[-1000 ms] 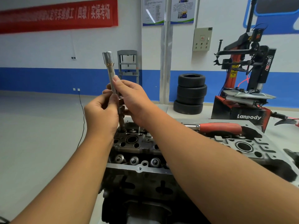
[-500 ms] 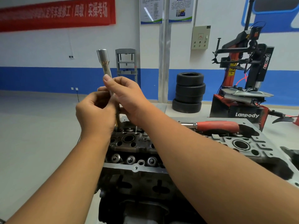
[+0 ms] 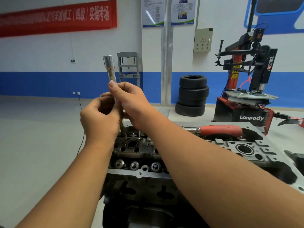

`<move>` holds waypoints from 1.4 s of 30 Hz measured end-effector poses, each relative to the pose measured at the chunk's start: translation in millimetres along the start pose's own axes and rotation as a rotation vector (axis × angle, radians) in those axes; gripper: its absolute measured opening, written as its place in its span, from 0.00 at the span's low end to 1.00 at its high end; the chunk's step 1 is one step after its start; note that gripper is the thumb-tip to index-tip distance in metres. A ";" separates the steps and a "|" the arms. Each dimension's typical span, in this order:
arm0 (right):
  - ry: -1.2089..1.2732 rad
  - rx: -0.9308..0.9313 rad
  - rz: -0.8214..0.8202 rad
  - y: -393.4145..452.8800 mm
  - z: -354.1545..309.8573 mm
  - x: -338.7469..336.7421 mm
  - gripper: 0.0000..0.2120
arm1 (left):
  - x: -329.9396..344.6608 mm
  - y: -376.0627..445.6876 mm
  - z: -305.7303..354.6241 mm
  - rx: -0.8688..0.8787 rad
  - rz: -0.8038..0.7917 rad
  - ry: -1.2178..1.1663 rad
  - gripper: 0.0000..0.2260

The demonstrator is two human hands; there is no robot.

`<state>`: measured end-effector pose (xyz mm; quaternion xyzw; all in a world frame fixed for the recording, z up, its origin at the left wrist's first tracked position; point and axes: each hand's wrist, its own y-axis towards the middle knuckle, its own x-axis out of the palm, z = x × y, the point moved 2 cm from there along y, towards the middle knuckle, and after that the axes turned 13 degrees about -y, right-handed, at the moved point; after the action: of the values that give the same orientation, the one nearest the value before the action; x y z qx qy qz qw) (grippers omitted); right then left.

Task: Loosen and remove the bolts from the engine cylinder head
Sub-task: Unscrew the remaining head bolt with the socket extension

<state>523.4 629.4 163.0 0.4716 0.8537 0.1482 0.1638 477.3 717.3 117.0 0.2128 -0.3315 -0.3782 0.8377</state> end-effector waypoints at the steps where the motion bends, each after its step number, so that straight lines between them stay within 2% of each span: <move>1: -0.005 -0.001 -0.001 -0.8 -0.8 -0.2 0.12 | 0.4 0.0 -0.2 -0.014 0.000 -0.027 0.02; 4: -0.017 0.015 0.009 -3.2 -4.6 -0.8 0.15 | 4.2 0.5 -2.1 -0.106 -0.032 -0.123 0.07; 6: -0.029 0.024 0.014 -2.7 -5.1 -1.2 0.16 | 5.6 1.1 -2.1 -0.089 -0.049 -0.083 0.08; 11: -0.002 0.003 0.000 -2.2 -2.1 -1.5 0.11 | 0.8 1.1 -0.1 -0.009 -0.002 0.016 0.06; 14: -0.001 -0.015 0.003 -0.6 -1.8 -0.7 0.13 | 2.3 0.8 1.8 -0.059 -0.005 -0.050 0.01; 17: -0.023 -0.002 0.002 1.1 -3.0 -0.1 0.16 | 4.4 2.5 0.7 -0.161 -0.011 -0.151 0.09; 19: -0.039 0.013 -0.001 1.7 -1.6 -0.4 0.17 | 4.7 3.3 -0.2 -0.129 -0.013 -0.108 0.08; 22: -0.025 -0.005 -0.019 0.4 0.1 -0.6 0.13 | 1.6 2.1 0.1 -0.064 0.009 -0.068 0.03; 25: -0.028 -0.033 -0.019 -0.1 0.4 0.3 0.11 | 0.9 0.5 0.4 -0.073 0.007 -0.075 0.01; 28: -0.031 -0.013 0.000 0.3 -1.4 0.3 0.16 | 4.0 0.9 0.0 -0.160 -0.010 -0.139 0.08; 31: -0.050 0.014 -0.009 1.4 0.4 -0.6 0.19 | 4.4 2.2 -0.5 -0.144 0.008 -0.079 0.12; 37: -0.028 -0.018 -0.011 2.8 2.5 -0.8 0.13 | 1.6 1.3 0.8 -0.104 0.022 -0.108 0.03; 40: -0.054 -0.006 -0.007 2.7 0.1 0.9 0.18 | 5.5 0.9 0.4 -0.157 -0.020 -0.130 0.09; 42: -0.053 0.008 -0.012 2.6 -0.4 0.8 0.18 | 6.6 0.9 1.1 -0.135 -0.025 -0.089 0.09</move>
<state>524.8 631.4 164.3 0.4710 0.8524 0.1311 0.1853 480.3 712.6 120.9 0.1430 -0.3394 -0.4192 0.8298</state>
